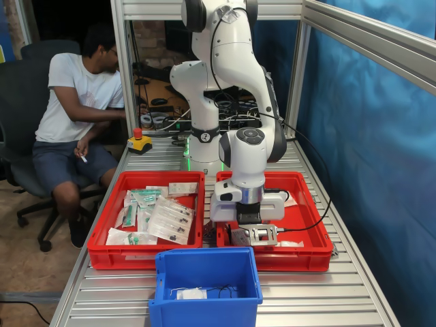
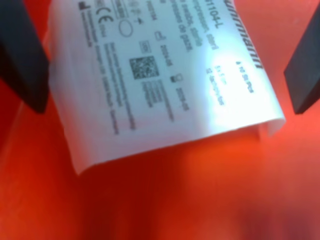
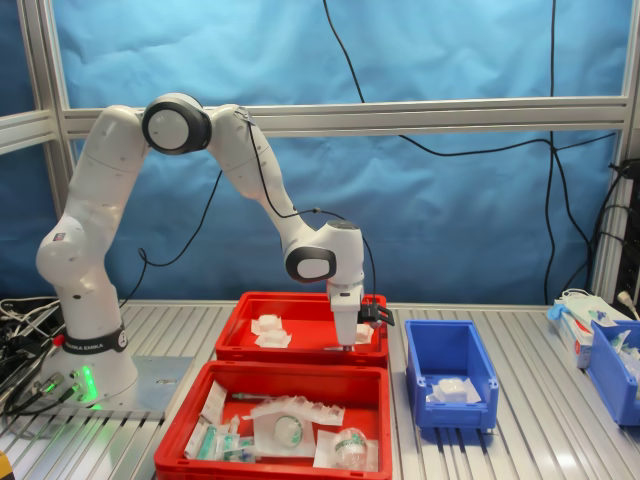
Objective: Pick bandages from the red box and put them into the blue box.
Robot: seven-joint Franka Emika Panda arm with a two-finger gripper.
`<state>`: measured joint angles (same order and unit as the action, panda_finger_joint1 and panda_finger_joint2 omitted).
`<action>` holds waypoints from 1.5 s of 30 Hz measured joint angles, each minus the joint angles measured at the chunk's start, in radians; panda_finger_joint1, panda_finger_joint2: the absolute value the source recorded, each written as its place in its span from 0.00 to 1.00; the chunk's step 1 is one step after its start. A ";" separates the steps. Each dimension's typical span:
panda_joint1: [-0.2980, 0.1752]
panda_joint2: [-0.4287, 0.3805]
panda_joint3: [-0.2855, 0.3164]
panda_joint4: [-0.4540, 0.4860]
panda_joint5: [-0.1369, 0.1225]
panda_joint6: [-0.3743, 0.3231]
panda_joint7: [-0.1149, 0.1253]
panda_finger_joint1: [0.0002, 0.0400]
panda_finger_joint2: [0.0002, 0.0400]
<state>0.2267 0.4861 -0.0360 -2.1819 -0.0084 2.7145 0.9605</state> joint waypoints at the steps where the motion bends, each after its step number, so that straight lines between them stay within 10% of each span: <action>1: 0.000 0.000 0.001 -0.001 0.000 0.000 0.000 1.00 1.00; 38: 0.000 0.000 0.018 -0.035 0.000 0.000 0.000 1.00 1.00; 45: 0.000 0.000 0.018 -0.035 0.000 0.000 0.000 0.79 0.79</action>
<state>0.2268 0.4861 -0.0177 -2.2173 -0.0084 2.7145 0.9605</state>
